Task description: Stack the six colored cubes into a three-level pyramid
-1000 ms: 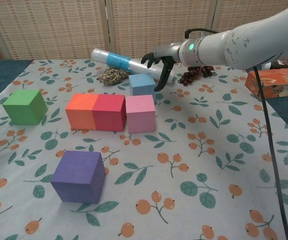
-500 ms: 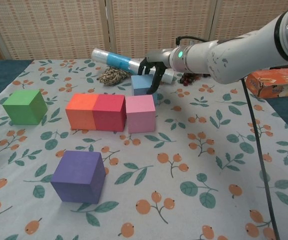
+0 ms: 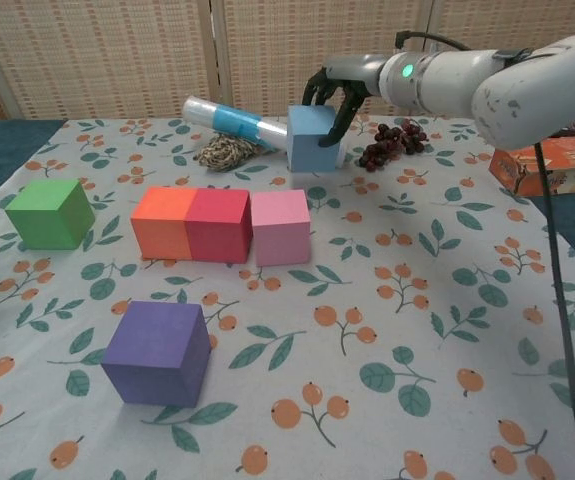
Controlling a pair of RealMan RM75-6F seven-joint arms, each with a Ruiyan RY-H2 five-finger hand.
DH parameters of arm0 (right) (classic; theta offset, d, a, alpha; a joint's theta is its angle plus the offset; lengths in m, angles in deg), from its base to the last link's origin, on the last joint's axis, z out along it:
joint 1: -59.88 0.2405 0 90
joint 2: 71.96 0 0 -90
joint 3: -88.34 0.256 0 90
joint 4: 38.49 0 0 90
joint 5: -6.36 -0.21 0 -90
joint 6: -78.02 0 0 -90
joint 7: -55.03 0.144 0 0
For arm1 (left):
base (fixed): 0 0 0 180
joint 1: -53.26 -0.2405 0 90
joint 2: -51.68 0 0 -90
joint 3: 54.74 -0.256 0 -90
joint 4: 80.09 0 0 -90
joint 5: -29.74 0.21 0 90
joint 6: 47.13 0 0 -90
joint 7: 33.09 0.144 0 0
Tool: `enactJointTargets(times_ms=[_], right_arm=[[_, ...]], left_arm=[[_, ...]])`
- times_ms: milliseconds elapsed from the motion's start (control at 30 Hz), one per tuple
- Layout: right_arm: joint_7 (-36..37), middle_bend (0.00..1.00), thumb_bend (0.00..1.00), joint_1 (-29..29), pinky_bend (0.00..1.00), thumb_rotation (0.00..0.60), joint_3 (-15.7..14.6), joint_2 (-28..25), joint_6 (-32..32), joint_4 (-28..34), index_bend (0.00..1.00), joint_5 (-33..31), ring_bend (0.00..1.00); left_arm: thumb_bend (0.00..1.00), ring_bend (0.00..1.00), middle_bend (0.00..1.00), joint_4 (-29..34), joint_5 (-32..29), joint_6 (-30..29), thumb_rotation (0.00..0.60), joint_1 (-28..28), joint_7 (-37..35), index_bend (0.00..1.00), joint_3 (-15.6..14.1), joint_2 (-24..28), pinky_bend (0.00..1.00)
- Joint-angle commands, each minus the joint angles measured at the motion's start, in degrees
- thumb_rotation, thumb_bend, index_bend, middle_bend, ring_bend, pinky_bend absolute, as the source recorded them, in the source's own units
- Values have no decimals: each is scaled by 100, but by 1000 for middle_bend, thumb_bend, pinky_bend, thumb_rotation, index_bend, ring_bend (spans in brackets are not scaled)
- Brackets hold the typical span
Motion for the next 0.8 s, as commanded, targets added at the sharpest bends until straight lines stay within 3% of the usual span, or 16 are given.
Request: enactJointTargets(times_ms=[33, 200, 333, 500, 667, 800], right_arm=[[-265, 358, 173, -747, 0, 600, -215, -1109, -468, 1349, 379, 42, 123], [-1137, 358, 173, -1424, 0, 600, -382, -2172, -482, 2765, 317, -468, 105], [-1782, 351, 173, -1678, 0, 600, -544, -2527, -352, 3222, 252, -978, 69], [-2494, 159, 138, -1768, 0, 600, -773, -2659, -229, 3454, 3, -1515, 0], [-2818, 30, 63, -1850, 0, 600, -811, -2909, -484, 4073, 0, -1672, 0], [-2668, 17, 49, -2053, 0, 600, -667, -3177, -1108, 4871, 0, -1320, 0]], left_arm=[[335, 46, 88, 39, 89, -31, 600, 2, 1, 36, -20, 18, 48], [334, 46, 88, 139, 257, -92, 600, -6, 37, 36, -65, 33, 48], [333, 46, 87, 197, 326, -77, 600, 4, 63, 34, -96, 44, 48], [335, 44, 86, 250, 353, -106, 600, -7, 100, 33, -100, 50, 48], [334, 43, 82, 286, 361, -145, 600, -40, 138, 28, -116, 65, 47], [335, 42, 80, 306, 363, -173, 600, -70, 149, 24, -130, 85, 47]])
